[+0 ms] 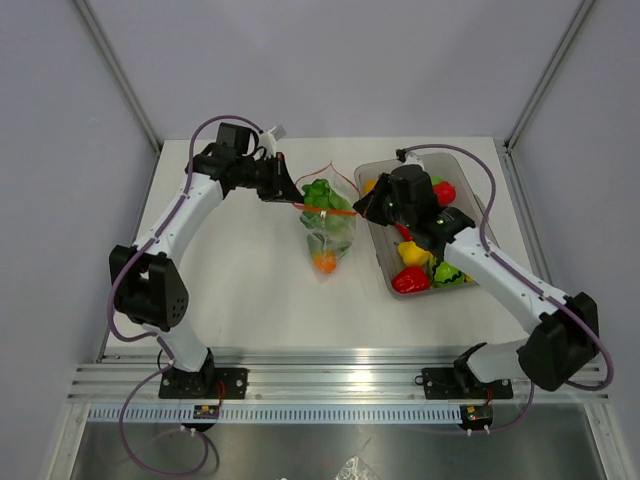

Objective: Place the food in the zip-top bag and seal the zipper
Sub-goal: Adjust the zipper food storage bag at the center of the board.

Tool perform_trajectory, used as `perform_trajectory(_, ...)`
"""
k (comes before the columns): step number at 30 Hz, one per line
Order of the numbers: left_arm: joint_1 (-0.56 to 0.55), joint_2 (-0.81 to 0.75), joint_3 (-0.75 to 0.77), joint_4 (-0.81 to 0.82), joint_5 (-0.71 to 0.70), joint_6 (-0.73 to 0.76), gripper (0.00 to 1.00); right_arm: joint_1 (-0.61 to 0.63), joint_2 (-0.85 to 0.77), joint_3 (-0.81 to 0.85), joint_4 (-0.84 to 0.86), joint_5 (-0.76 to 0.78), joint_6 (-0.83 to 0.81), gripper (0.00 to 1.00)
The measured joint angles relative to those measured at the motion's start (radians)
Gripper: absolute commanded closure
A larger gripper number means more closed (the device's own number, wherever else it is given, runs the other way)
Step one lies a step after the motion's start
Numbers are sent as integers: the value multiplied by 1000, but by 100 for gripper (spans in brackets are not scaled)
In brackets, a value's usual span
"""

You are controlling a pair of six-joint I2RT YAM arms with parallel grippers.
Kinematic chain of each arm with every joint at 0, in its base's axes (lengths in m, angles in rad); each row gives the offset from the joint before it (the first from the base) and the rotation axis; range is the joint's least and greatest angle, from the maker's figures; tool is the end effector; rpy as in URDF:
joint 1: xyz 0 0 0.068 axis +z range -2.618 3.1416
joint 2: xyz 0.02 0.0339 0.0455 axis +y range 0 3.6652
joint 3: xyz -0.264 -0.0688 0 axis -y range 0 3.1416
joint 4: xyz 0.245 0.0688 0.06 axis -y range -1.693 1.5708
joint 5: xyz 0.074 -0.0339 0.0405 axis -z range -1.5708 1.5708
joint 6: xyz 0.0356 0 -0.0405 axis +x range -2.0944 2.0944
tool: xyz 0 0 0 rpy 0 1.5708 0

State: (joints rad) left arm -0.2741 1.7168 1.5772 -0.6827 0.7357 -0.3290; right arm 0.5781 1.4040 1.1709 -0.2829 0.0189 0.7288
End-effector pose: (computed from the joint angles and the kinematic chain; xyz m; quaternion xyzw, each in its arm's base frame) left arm 0.3571 -0.1252 0.3265 0.1076 0.8718 -0.4209 0.2263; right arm 0.2715 0.1763 0.3215 0.0698 0.8613 0.2995 0.4046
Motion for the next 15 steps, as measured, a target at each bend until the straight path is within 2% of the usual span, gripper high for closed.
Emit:
perform_trajectory(6,13,-67,3,9,26,-5,100,4,-162,0,29,51,-18,100)
perform_trajectory(11,17,-65,9,14,46,-12,100,-5,-94,28,16,44,-21,100)
perform_trajectory(15,18,-54,122,-26,46,-11,100,-6,-78,57,-13,40,-29,100)
